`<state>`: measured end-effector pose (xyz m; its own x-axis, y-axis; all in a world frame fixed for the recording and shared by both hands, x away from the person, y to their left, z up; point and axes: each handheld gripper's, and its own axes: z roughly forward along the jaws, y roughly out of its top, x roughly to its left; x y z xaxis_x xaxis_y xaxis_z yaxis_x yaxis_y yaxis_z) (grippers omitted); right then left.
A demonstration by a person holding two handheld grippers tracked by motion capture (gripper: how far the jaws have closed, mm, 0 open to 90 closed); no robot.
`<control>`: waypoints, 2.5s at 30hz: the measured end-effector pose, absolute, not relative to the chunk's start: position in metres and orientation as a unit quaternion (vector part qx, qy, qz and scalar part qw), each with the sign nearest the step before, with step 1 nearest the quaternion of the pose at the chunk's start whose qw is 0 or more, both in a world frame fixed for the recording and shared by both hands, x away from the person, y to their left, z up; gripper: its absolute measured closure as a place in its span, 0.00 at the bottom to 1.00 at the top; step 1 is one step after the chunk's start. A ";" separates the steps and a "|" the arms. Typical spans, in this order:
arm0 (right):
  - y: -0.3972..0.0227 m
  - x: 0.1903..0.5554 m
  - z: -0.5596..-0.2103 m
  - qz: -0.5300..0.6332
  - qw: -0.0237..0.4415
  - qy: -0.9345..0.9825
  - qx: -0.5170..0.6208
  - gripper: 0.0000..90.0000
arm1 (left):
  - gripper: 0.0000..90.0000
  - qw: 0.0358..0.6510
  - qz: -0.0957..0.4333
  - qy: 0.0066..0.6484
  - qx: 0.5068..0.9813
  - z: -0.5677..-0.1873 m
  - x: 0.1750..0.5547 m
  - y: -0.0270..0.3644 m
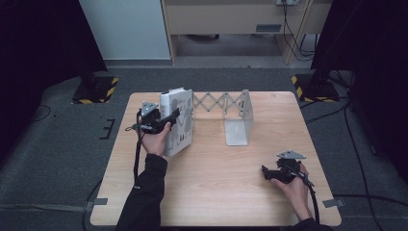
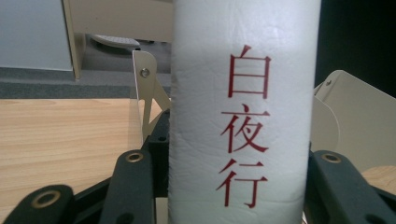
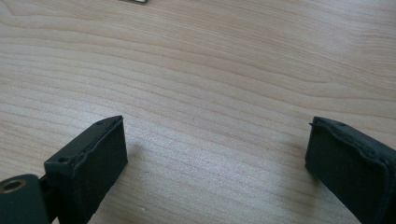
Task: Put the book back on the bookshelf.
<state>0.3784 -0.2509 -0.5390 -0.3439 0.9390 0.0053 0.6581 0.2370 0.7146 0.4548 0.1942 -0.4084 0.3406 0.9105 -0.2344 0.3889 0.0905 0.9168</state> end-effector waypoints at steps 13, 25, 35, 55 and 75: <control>-0.251 0.378 -0.539 0.319 0.219 0.756 0.529 0.06 | 0.58 0.527 0.260 0.516 0.624 -0.417 0.459 0.193; -0.251 0.378 -0.539 0.319 0.219 0.756 0.528 0.07 | 0.57 0.518 0.274 0.497 0.640 -0.422 0.433 0.195; -0.251 0.378 -0.539 0.319 0.220 0.756 0.528 0.07 | 0.57 0.505 0.283 0.486 0.654 -0.432 0.400 0.197; -0.251 0.378 -0.539 0.318 0.221 0.756 0.528 0.07 | 0.56 0.502 0.275 0.503 0.648 -0.451 0.383 0.200; -0.250 0.378 -0.539 0.318 0.220 0.756 0.529 0.06 | 0.56 0.515 0.305 0.489 0.634 -0.460 0.392 0.191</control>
<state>0.3785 -0.2503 -0.5388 -0.3434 0.9392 0.0028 0.6592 0.2389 0.7130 0.3922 0.1907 -0.4601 0.3356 0.9346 -0.1176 0.3069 0.0096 0.9517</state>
